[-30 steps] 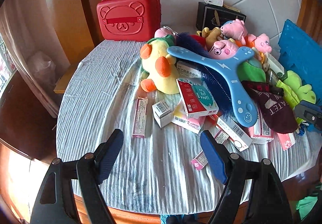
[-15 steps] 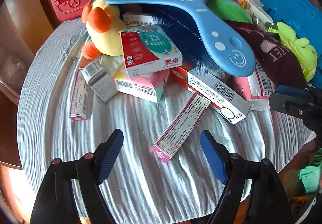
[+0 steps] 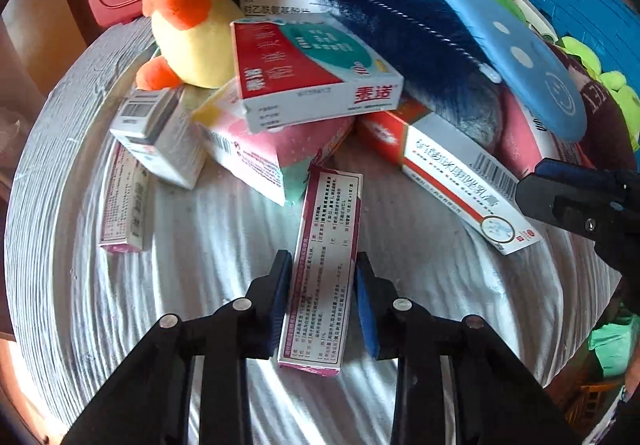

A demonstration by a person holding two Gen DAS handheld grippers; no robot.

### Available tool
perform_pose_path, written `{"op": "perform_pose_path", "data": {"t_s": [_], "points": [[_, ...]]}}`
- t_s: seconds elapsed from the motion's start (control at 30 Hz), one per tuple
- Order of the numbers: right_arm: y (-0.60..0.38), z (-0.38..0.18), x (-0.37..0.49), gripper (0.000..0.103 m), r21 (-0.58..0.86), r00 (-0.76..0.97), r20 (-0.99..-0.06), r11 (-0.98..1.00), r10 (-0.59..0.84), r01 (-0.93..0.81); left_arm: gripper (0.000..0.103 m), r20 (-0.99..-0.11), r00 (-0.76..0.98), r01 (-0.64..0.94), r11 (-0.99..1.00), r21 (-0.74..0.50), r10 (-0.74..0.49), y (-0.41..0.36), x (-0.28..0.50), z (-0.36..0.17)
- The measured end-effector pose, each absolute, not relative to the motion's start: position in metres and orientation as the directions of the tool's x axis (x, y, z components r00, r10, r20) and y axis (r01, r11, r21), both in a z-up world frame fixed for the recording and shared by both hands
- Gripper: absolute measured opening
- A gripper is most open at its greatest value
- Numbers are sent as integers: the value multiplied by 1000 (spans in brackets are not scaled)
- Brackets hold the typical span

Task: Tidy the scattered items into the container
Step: 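Lower the left gripper onto a pink medicine box while the right grasps a white box, then lift both held medicine boxes from the heap and carry them over the crate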

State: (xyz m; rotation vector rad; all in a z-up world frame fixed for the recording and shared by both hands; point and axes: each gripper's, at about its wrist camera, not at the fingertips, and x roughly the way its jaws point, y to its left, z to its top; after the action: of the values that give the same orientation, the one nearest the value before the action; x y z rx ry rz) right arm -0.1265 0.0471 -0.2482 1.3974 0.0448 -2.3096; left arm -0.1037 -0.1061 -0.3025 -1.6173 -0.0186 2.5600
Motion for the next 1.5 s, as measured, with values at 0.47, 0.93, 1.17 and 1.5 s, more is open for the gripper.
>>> {"op": "perform_pose_path", "data": {"t_s": [0.47, 0.93, 1.17, 1.5], "points": [[16, -257, -116, 25, 218, -339, -866, -888, -367, 406, 28, -905, -413, -27, -995, -100, 102, -135, -104, -299], [17, -294, -134, 28, 213, -297, -896, -907, -329, 364, 28, -895, -434, -25, -995, -98, 99, -132, -113, -298], [15, -301, -137, 29, 228, -318, -885, -911, -341, 343, 28, -892, -447, -17, -998, -68, 68, -125, -110, -296], [5, -301, -128, 23, 173, -344, -888, -916, -304, 362, 28, -892, -448, -6, -998, -58, 54, -124, -107, -294]]}}
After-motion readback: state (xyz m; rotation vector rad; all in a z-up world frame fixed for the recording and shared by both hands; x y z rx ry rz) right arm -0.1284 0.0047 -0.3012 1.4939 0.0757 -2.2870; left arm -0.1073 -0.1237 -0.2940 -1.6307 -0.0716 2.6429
